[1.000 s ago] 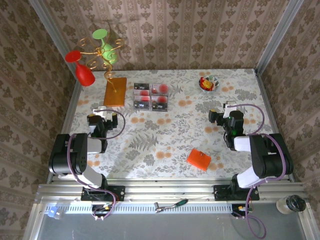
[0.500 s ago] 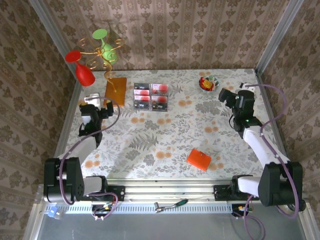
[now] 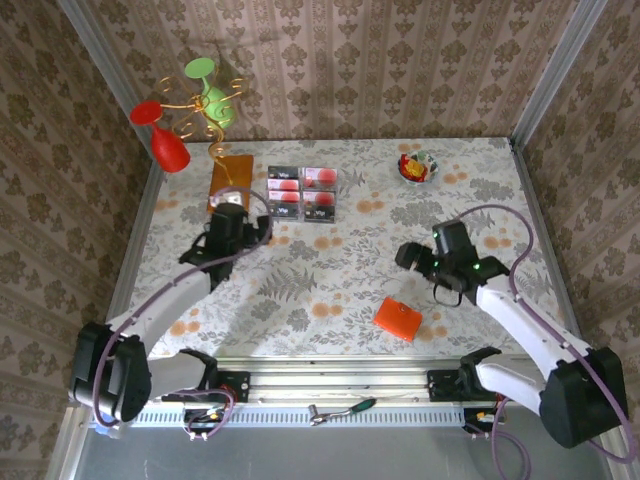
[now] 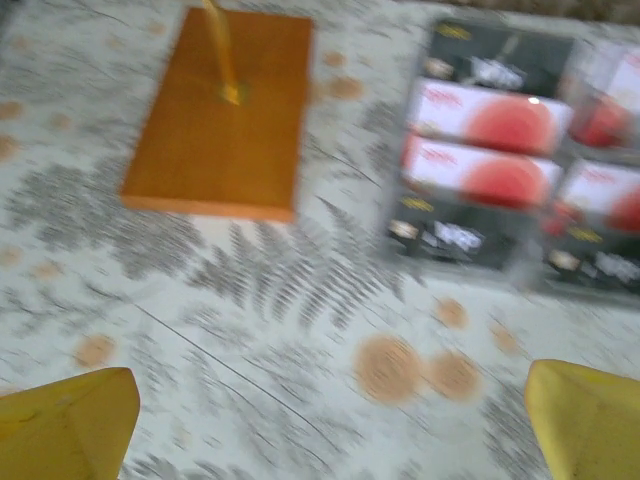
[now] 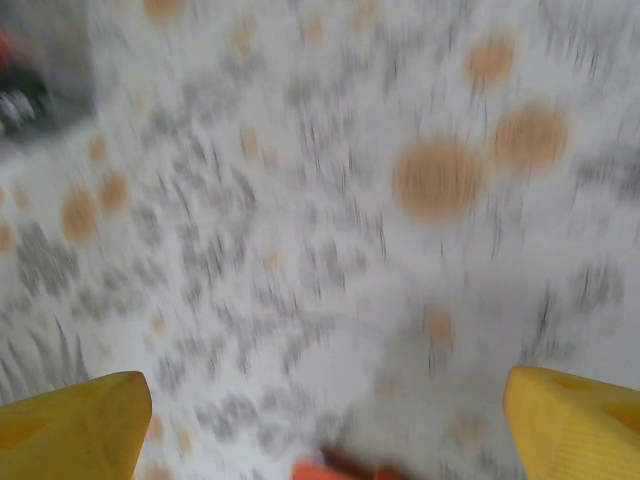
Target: Put the credit cards into the card holder
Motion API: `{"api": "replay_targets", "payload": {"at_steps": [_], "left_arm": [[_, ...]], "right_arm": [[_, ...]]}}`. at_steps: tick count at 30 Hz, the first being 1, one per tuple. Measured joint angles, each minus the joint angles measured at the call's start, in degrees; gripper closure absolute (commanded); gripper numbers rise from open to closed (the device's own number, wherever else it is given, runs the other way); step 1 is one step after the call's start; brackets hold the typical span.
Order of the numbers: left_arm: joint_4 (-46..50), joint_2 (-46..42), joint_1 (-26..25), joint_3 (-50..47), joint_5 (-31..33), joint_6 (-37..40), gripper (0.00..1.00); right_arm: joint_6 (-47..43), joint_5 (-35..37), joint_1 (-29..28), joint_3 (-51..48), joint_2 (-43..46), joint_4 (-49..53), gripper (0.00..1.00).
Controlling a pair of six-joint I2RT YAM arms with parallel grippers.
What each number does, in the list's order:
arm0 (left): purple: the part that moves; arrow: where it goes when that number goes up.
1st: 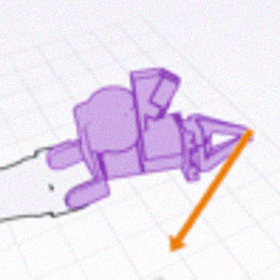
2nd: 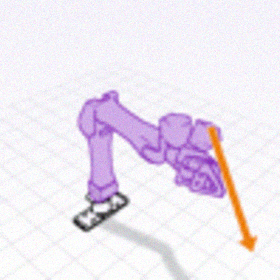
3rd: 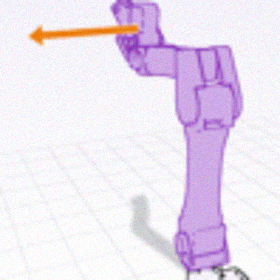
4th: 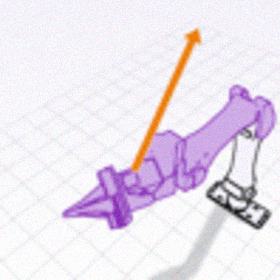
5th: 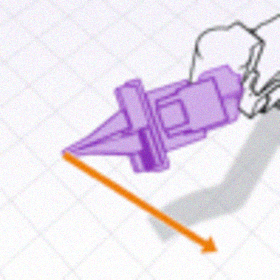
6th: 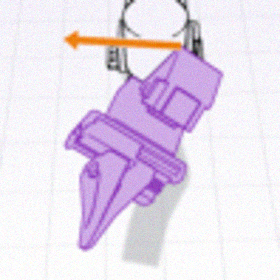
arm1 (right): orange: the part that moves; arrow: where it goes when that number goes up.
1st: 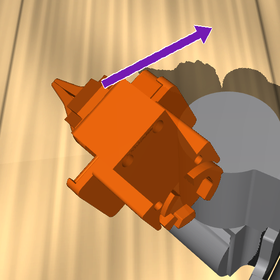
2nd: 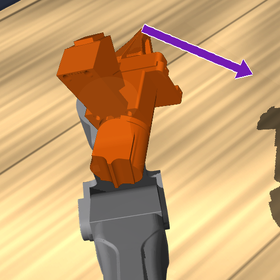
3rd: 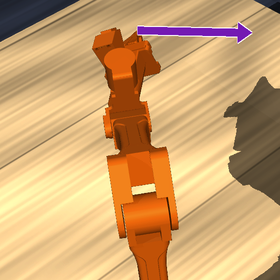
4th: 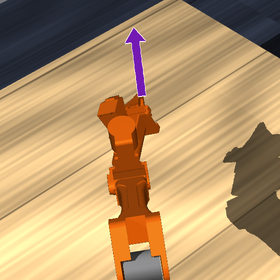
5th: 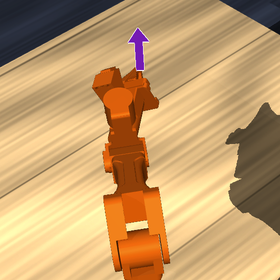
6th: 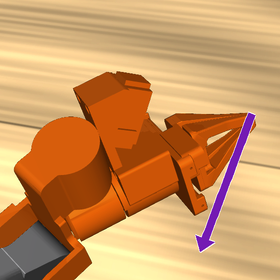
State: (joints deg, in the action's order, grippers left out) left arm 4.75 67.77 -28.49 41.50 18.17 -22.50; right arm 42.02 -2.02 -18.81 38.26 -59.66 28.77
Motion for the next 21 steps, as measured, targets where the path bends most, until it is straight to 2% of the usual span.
{"api": "replay_targets", "payload": {"at_steps": [3,7,13,21], "left_arm": [[0.0,-1.5,-8.9,-1.4,4.6,-2.0,0.0],[-0.1,-1.6,-13.5,-1.5,7.7,-4.5,0.0],[0.7,0.6,-14.6,0.8,8.8,-6.0,0.0],[1.7,1.0,-14.6,1.3,8.9,-6.1,0.0]], "right_arm": [[3.7,3.5,-4.2,-0.1,2.9,6.3,0.05],[8.3,6.3,-6.6,-1.5,7.5,11.5,0.0],[10.6,5.7,-8.7,-3.4,6.1,14.3,0.0],[12.3,0.5,-15.3,-6.8,-1.1,9.7,0.0]]}}
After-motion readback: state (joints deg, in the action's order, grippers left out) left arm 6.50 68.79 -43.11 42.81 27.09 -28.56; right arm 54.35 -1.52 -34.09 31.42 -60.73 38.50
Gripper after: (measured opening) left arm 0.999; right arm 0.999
